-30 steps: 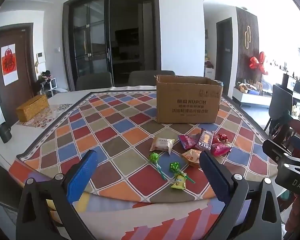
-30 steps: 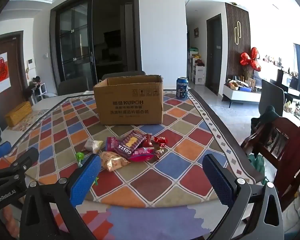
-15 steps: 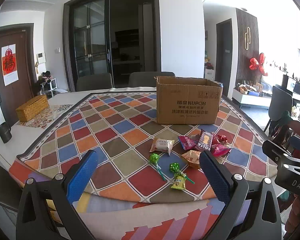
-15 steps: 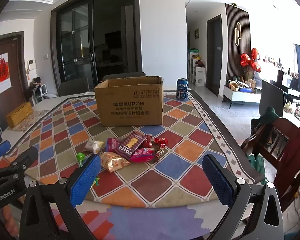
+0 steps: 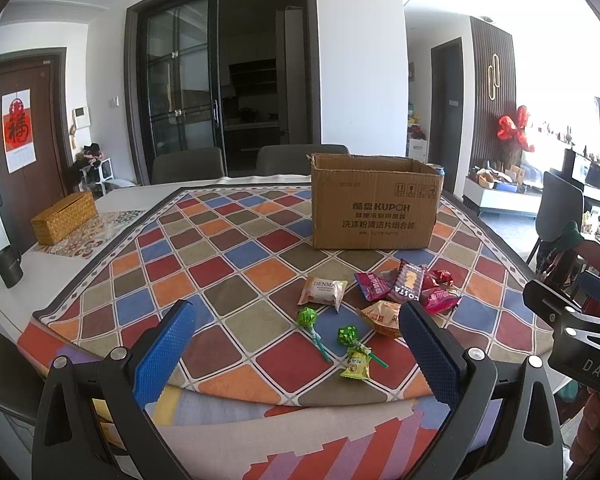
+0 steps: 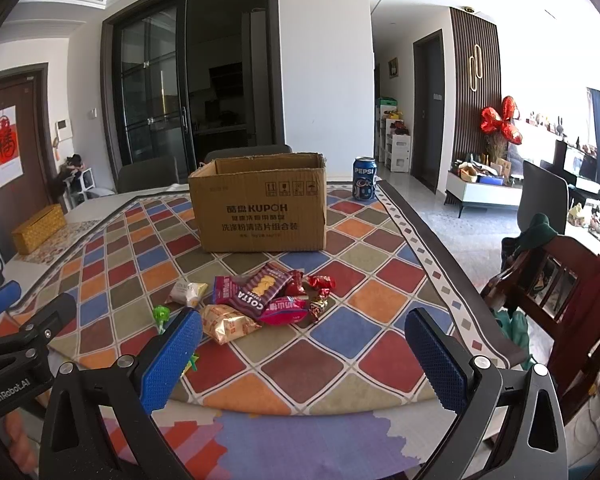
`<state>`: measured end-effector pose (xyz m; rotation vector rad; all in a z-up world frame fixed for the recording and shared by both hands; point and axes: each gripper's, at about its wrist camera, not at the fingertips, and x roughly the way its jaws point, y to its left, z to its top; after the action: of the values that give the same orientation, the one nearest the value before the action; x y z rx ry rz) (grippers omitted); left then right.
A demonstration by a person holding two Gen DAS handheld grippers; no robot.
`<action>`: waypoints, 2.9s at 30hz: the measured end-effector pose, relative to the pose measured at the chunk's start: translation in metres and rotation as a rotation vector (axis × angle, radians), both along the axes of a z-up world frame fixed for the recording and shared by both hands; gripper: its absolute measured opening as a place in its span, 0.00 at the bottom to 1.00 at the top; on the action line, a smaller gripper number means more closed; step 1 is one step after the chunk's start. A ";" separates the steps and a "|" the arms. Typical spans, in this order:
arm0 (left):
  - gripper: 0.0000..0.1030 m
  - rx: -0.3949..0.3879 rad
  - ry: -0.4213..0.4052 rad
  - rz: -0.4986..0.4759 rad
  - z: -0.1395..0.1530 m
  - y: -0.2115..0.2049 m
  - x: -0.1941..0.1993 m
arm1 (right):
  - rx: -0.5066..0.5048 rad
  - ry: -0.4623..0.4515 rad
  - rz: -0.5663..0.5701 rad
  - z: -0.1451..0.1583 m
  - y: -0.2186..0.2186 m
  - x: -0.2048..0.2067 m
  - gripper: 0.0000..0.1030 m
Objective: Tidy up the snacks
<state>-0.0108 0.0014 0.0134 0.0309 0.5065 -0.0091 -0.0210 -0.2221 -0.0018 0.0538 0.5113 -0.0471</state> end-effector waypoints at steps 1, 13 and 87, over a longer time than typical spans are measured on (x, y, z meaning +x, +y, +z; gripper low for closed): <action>1.00 -0.001 0.000 0.000 0.000 0.000 0.000 | 0.000 0.000 0.000 0.000 0.000 0.001 0.99; 1.00 0.000 -0.001 0.000 0.000 0.000 0.000 | 0.000 -0.001 0.000 0.000 0.000 0.000 0.99; 0.92 -0.009 0.199 0.003 -0.039 0.004 0.095 | -0.020 0.232 0.063 -0.035 0.015 0.100 0.99</action>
<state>0.0840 0.0050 -0.0256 0.0200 0.7059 -0.0114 0.0786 -0.2069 -0.0365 0.0126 0.7442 0.0035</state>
